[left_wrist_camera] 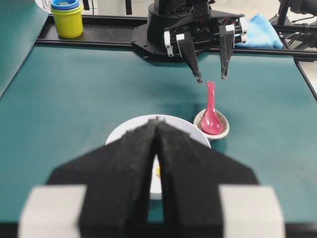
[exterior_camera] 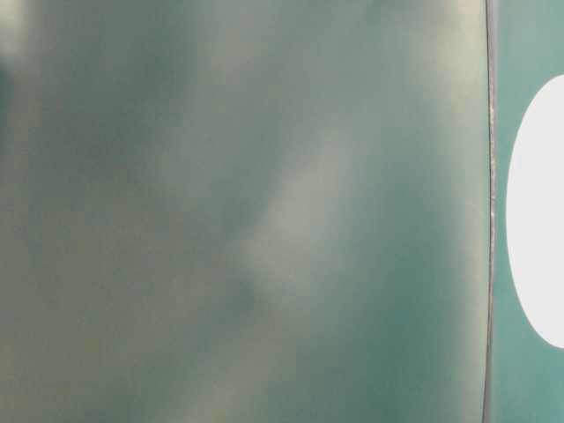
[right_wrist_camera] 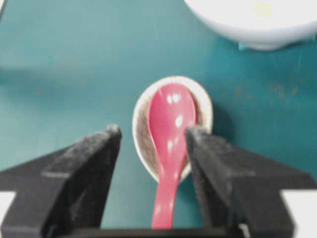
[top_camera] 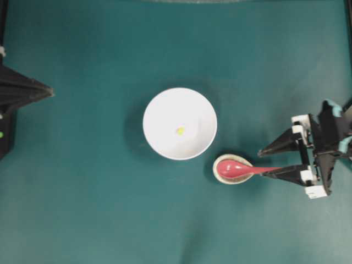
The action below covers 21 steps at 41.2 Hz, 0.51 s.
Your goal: Scoop the yellow hexagonal prism block from the bowl with a spoon using the right arm.
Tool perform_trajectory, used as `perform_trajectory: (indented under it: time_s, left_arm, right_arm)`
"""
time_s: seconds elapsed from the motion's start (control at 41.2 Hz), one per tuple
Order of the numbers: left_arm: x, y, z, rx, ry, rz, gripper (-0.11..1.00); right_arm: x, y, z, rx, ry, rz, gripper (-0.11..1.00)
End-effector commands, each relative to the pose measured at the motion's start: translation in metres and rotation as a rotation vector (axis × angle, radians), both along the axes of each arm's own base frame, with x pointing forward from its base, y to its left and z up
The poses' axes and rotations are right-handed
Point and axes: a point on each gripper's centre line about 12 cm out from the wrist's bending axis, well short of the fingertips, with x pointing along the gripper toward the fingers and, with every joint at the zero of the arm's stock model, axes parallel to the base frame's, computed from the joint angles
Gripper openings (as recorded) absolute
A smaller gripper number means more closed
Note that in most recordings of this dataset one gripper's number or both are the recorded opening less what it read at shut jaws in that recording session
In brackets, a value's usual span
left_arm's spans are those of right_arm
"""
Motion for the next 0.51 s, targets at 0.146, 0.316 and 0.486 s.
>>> perform_trajectory:
  time_s: [0.146,0.316,0.486]
  left_arm:
    - [0.003,0.000,0.012,0.001,-0.031,0.001,0.03]
    - [0.003,0.000,0.011,0.000,-0.029,0.001,0.03]
    - [0.003,0.000,0.011,0.000,-0.028,0.001,0.03]
  right_arm:
    - [-0.010,0.001,0.003,0.001,-0.105,-0.009,0.59]
    - [-0.009,0.008,-0.009,-0.009,-0.076,-0.020,0.59]
    - [-0.006,0.016,-0.024,-0.026,-0.064,-0.080,0.59]
